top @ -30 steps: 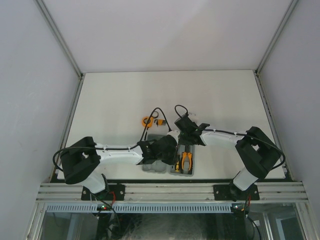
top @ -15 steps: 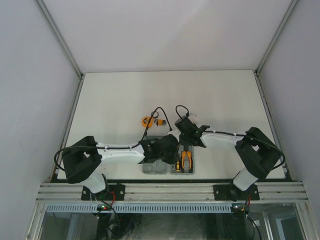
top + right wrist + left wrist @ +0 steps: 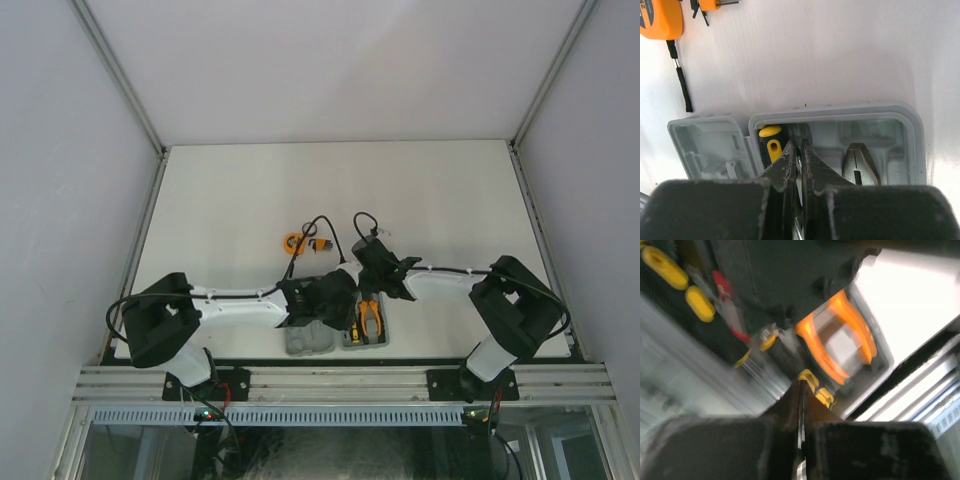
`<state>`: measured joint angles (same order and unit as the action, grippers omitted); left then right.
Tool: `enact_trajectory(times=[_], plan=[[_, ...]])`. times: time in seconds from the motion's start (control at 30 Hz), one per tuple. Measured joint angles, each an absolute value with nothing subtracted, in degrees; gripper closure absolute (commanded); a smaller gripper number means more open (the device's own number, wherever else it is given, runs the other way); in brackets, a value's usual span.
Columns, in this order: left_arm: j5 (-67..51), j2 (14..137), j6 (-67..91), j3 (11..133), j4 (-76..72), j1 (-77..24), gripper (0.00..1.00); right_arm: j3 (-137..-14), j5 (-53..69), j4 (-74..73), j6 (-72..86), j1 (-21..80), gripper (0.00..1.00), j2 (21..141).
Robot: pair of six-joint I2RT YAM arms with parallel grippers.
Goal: Sort the tools into containers
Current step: Adjust the screwdriver in the storage box, then adjust the storage box at the center of the board.
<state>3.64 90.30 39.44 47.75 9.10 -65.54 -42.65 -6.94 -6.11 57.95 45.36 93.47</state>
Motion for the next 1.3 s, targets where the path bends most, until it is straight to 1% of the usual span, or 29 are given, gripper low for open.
enact_trajectory(times=[0.2,0.4,0.63,0.67,0.8,0.9,0.93,1.1,1.3], plan=[[2.83,89.06,39.83,46.26,10.35,-64.23,1.0,-36.77,-10.59,-4.05,62.08,46.57,1.0,87.79],[0.93,88.4,39.18,45.65,11.33,-62.22,1.0,-34.39,-12.75,-10.57,63.09,45.74,1.0,81.12],[-0.43,88.33,37.41,45.71,11.6,-60.69,1.0,-34.59,-13.08,-17.32,62.37,44.31,1.0,77.89],[-0.47,88.33,37.17,45.8,11.77,-60.55,1.0,-34.76,-13.06,-17.76,62.08,44.21,0.99,77.65],[-0.84,87.9,35.77,45.91,12.8,-59.57,1.0,-35.24,-12.38,-20.25,60.23,43.24,0.88,75.9],[-0.45,87.26,34.06,45.95,14.22,-58.54,1.0,-35.24,-11.88,-21.76,58.52,42.48,0.83,73.95],[-0.23,87.11,33.58,45.98,14.66,-58.33,0.99,-35.24,-11.75,-22.22,57.8,42.06,0.82,73.08],[0.21,86.26,30.79,46.15,17.54,-57.74,0.87,-35.24,-11.42,-23.31,55.72,40.47,0.82,69.54],[0.23,81.97,28.8,46.15,18.65,-57.6,0.72,-35.24,-10.76,-23.38,53.84,40.18,0.81,68.66]])
